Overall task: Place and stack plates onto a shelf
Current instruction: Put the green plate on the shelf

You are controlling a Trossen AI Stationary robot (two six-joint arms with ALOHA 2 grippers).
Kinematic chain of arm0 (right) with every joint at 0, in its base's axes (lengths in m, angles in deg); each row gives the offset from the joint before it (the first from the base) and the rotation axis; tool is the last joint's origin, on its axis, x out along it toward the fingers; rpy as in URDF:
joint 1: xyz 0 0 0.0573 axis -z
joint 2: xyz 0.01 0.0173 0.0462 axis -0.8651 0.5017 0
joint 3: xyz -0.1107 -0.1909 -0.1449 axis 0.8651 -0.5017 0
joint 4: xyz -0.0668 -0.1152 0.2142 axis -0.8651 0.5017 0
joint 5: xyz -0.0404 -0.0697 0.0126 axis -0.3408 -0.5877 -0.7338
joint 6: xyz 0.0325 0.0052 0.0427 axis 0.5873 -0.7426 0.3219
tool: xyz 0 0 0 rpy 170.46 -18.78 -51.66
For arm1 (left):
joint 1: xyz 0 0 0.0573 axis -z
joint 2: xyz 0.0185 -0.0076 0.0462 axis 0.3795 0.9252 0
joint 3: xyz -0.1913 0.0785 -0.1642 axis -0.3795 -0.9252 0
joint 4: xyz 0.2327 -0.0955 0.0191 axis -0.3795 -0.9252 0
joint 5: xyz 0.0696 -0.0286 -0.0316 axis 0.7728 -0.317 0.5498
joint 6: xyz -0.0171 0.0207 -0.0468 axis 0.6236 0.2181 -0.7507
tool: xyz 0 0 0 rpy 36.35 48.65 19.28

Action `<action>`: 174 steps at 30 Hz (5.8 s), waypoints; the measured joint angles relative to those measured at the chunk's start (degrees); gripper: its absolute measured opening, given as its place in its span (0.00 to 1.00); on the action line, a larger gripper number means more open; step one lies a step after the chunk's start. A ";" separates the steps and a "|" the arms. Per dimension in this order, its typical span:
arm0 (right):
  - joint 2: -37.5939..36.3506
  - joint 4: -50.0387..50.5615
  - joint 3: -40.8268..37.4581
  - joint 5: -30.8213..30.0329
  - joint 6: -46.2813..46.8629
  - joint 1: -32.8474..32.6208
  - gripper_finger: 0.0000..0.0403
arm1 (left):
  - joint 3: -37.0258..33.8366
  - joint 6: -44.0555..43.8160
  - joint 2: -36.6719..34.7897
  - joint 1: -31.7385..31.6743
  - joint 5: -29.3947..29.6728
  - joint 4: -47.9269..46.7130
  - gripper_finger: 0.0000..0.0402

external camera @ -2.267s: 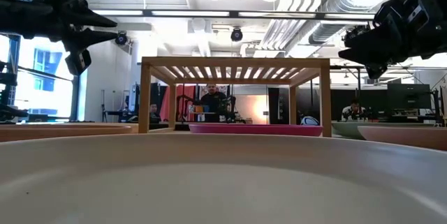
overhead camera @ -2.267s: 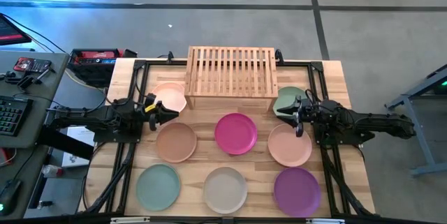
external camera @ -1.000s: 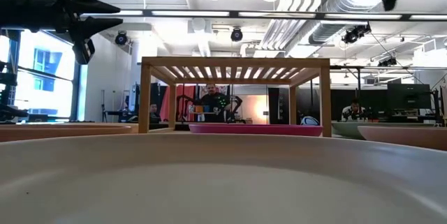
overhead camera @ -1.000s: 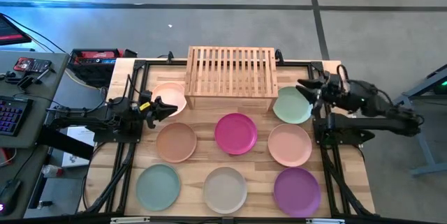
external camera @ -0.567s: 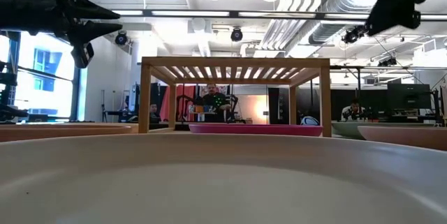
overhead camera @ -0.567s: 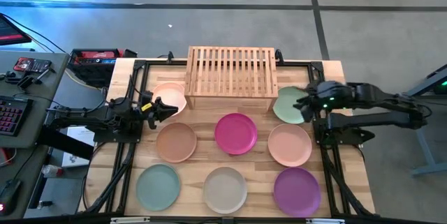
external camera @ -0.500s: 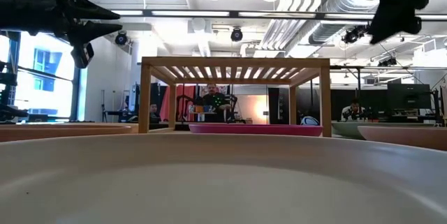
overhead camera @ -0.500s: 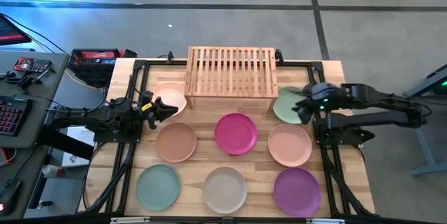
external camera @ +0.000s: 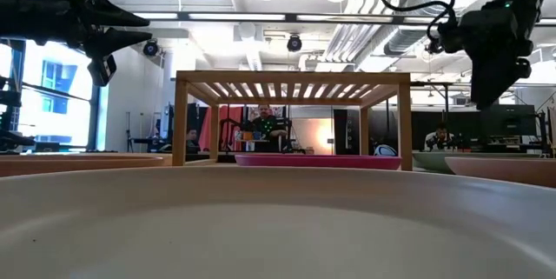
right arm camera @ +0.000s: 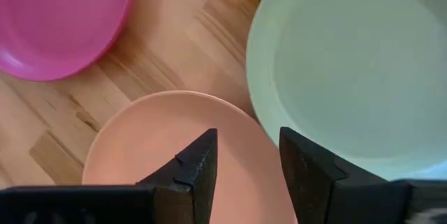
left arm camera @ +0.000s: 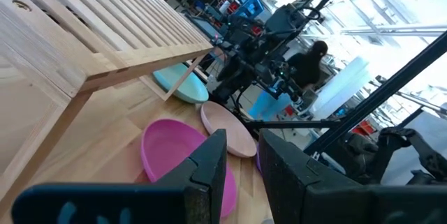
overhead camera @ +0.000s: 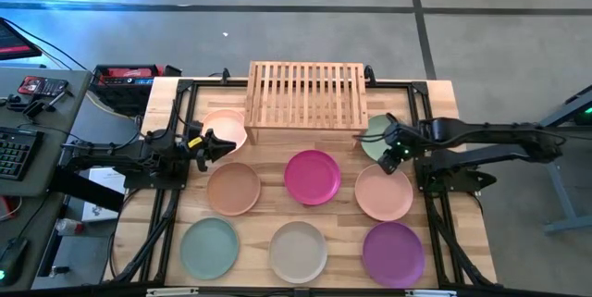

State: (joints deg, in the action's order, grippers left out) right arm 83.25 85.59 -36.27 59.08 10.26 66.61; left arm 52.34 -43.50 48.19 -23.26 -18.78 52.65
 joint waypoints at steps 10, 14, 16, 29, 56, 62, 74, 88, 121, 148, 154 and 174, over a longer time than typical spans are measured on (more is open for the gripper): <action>8.20 -4.53 0.00 -1.95 -3.88 -0.02 0.33 | 0.00 0.14 0.00 0.00 0.00 -0.04 0.18; 12.01 -6.55 -0.02 -2.42 -3.92 -0.02 0.33 | 0.00 0.13 0.00 0.00 0.00 -0.04 0.18; 13.74 -7.02 -0.02 -3.12 -3.92 -0.02 0.33 | 0.00 0.13 0.00 0.02 0.00 -0.04 0.18; 23.56 -11.48 -0.04 -6.36 -3.82 -0.02 0.33 | 0.00 0.00 0.00 0.01 0.00 -0.07 0.18; 31.27 -11.06 0.01 -6.51 -3.14 -0.02 0.03 | -0.02 0.57 0.00 0.01 -0.02 -0.07 0.18; 31.26 -9.90 0.02 -6.09 -1.21 -0.02 0.03 | -0.02 0.57 0.00 0.00 -0.02 -0.09 0.18; 31.34 -2.62 5.88 -5.94 2.00 -0.02 0.00 | -0.02 0.57 -0.02 0.02 -0.02 -0.09 0.18; 31.32 6.61 14.68 -8.19 4.17 -0.07 0.00 | -0.02 0.56 -0.02 0.00 -0.02 -0.10 0.18; 31.30 28.31 45.37 -29.21 -8.47 4.61 0.00 | -0.02 0.55 -0.02 0.01 -0.02 -1.64 0.18; 38.36 10.80 50.38 -18.38 -67.04 5.20 0.00 | -0.02 0.52 -0.02 0.01 -0.01 -1.75 0.18; 42.55 11.90 50.38 -21.13 -68.72 3.39 0.00 | -0.02 0.52 -0.02 0.01 -0.02 -1.77 0.18; 44.43 12.41 50.36 -19.82 -68.37 2.54 0.00 | -0.02 0.52 -0.02 0.01 -0.02 -1.75 0.18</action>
State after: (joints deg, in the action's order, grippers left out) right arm 127.69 98.00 14.09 39.25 -58.11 69.15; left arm 52.32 -42.97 48.16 -23.25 -18.80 50.90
